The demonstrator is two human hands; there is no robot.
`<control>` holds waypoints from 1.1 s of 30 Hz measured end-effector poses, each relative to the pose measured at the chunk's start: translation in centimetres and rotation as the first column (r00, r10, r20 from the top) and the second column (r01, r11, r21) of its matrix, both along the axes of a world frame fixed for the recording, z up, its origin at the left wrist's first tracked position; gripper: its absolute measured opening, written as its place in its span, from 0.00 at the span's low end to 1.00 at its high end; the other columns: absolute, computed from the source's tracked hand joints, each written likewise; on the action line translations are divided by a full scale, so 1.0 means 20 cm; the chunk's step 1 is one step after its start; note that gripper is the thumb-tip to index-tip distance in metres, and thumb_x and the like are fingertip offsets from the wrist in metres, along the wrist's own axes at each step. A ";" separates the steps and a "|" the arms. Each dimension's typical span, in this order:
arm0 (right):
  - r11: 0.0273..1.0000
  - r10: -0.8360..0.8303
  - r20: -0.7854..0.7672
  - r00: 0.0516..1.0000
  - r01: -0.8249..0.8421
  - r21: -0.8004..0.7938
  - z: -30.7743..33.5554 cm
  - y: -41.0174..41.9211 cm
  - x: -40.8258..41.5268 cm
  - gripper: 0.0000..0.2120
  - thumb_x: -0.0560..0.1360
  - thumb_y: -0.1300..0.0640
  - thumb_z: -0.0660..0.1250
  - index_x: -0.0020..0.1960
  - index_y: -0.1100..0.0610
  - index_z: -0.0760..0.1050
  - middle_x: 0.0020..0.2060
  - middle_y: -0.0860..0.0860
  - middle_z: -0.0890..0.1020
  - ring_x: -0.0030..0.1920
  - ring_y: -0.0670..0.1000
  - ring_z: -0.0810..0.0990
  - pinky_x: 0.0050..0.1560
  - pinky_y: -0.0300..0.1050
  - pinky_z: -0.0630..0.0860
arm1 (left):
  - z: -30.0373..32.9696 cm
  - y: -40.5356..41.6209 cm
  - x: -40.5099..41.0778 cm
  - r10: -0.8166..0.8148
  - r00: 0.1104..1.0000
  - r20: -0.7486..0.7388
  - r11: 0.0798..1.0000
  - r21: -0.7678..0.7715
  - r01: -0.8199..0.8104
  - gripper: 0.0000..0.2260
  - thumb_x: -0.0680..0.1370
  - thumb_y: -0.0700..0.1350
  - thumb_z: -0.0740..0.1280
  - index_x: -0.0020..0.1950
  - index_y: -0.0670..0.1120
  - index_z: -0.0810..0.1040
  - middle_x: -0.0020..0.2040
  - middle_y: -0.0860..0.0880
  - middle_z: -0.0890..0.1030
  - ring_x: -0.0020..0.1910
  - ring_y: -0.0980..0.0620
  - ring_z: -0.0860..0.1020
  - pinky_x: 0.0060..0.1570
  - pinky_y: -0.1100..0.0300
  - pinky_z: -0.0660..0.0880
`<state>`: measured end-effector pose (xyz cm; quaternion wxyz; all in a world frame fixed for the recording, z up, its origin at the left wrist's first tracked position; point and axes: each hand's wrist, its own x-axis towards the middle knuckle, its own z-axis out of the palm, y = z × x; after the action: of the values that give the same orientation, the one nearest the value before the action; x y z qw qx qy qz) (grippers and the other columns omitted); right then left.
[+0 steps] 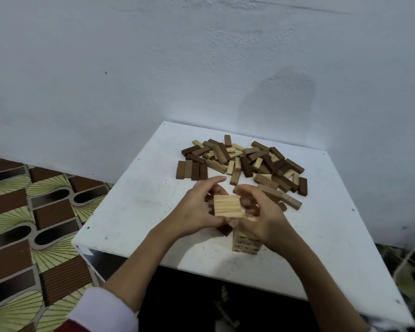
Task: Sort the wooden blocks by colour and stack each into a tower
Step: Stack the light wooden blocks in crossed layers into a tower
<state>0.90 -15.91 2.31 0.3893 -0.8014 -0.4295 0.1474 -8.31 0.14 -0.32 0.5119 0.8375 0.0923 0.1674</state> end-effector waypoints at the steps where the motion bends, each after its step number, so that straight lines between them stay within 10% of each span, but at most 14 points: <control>1: 1.000 0.016 0.027 0.999 -0.016 0.013 0.00 -0.04 0.01 0.32 0.68 0.63 0.74 0.68 0.53 0.66 0.60 0.48 0.74 0.57 0.45 0.75 0.56 0.35 0.74 | 0.01 -0.03 0.02 -0.030 1.000 -0.009 0.999 0.013 0.030 0.35 0.64 0.37 0.77 0.65 0.57 0.66 0.53 0.55 0.75 0.56 0.58 0.73 0.51 0.73 0.70; 5: 0.999 0.001 0.072 0.997 -0.005 0.047 -0.03 -0.15 0.05 0.35 0.67 0.65 0.75 0.61 0.39 0.62 0.55 0.37 0.72 0.54 0.37 0.73 0.52 0.25 0.69 | 0.00 -0.11 0.09 -0.101 0.993 -0.061 0.992 0.072 0.106 0.37 0.65 0.41 0.78 0.71 0.52 0.66 0.52 0.60 0.75 0.57 0.55 0.71 0.53 0.63 0.71; 11: 0.999 -0.038 0.125 0.991 0.042 -0.029 -0.13 -0.24 0.10 0.34 0.67 0.60 0.76 0.69 0.52 0.65 0.63 0.47 0.73 0.62 0.47 0.70 0.54 0.28 0.65 | -0.01 -0.18 0.12 -0.161 0.981 -0.112 0.977 0.125 0.175 0.39 0.64 0.44 0.78 0.67 0.63 0.63 0.52 0.60 0.75 0.59 0.53 0.71 0.60 0.48 0.72; 17: 0.998 -0.050 0.080 0.996 0.052 -0.026 -0.16 -0.25 0.10 0.33 0.68 0.58 0.75 0.69 0.51 0.65 0.58 0.41 0.71 0.61 0.45 0.68 0.58 0.35 0.67 | -0.01 -0.19 0.12 -0.160 0.980 -0.119 0.969 0.172 0.179 0.39 0.65 0.44 0.78 0.59 0.78 0.60 0.52 0.60 0.75 0.58 0.53 0.72 0.60 0.48 0.71; 33: 0.998 -0.049 -0.002 0.999 0.048 -0.047 -0.20 -0.24 0.09 0.34 0.68 0.55 0.75 0.69 0.47 0.63 0.58 0.39 0.68 0.61 0.43 0.64 0.56 0.34 0.63 | -0.08 -0.18 0.12 -0.206 0.969 -0.139 0.957 0.178 0.229 0.40 0.67 0.46 0.78 0.71 0.59 0.57 0.56 0.58 0.73 0.61 0.57 0.69 0.62 0.56 0.69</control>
<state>2.77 -20.64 -1.65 0.3747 -0.8202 -0.4057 0.1492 -5.83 -3.44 -1.99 0.4374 0.8966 0.0133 0.0679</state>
